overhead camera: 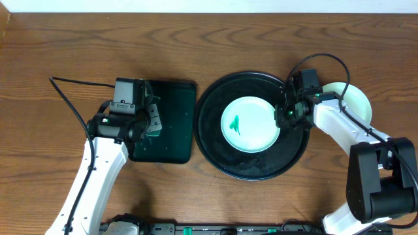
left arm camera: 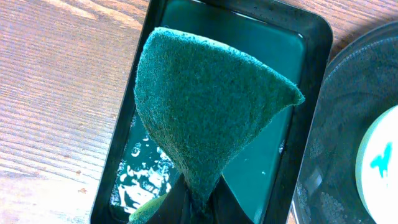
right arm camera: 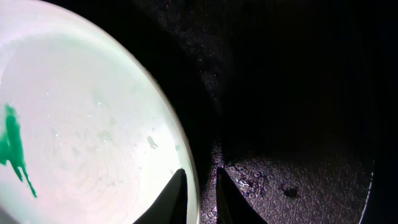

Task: Clean dirty plates on tray and stack at the side
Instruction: 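Grasp the green sponge with the left gripper and lift it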

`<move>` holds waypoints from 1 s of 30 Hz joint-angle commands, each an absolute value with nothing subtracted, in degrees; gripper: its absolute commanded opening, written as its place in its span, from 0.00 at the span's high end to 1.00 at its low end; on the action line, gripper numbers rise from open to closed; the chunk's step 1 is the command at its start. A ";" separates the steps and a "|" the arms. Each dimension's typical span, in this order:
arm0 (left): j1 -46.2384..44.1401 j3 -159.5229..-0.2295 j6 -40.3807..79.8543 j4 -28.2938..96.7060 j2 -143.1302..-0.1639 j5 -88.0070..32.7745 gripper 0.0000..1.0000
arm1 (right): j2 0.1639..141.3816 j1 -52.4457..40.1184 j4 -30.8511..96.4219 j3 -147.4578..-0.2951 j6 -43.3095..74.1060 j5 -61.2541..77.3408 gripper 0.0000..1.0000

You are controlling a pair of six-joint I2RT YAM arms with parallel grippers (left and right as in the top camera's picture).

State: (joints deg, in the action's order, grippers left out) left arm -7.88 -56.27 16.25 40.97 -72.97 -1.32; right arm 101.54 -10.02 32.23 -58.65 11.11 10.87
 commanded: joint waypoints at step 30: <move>-7.75 -63.72 20.18 47.48 -79.64 -0.38 0.93 | 102.13 -10.22 32.12 -58.33 11.07 10.98 0.99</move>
